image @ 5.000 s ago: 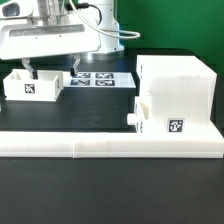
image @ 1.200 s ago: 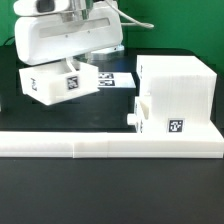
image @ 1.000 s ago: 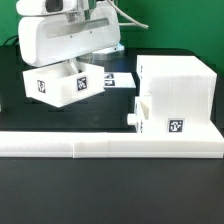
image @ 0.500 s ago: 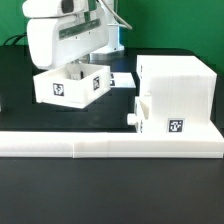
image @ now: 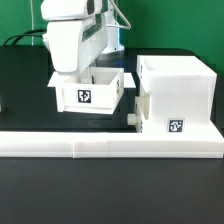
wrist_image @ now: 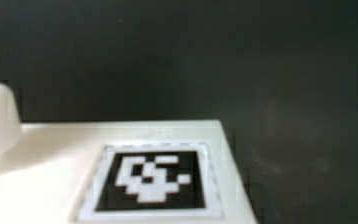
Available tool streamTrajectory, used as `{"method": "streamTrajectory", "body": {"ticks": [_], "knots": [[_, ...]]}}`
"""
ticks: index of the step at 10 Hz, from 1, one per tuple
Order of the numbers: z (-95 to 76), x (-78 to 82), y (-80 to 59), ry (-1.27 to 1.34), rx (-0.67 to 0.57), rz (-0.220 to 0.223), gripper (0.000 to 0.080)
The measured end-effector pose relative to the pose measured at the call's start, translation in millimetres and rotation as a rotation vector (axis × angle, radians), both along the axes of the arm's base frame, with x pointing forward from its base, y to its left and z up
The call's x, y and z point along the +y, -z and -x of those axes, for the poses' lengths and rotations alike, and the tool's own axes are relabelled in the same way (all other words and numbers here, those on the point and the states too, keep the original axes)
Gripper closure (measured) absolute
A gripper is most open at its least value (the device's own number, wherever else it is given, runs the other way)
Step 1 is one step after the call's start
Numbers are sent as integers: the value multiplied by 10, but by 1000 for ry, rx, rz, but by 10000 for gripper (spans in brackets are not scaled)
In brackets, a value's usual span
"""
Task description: Assemble drawer
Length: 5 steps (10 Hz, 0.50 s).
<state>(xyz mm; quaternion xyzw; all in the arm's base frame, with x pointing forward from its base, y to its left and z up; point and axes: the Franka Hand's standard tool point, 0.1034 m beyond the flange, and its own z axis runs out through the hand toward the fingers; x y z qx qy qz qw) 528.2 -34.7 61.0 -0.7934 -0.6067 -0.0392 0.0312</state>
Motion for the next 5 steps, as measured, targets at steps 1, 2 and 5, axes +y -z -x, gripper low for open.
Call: {"method": "streamTrajectory", "body": {"ticks": [1,2,5], "knots": [[2,-1,3,-8,0,0,755],[5,0,9,-24,-1,0,755],[5,5,59,-244,-10,26,755]]}}
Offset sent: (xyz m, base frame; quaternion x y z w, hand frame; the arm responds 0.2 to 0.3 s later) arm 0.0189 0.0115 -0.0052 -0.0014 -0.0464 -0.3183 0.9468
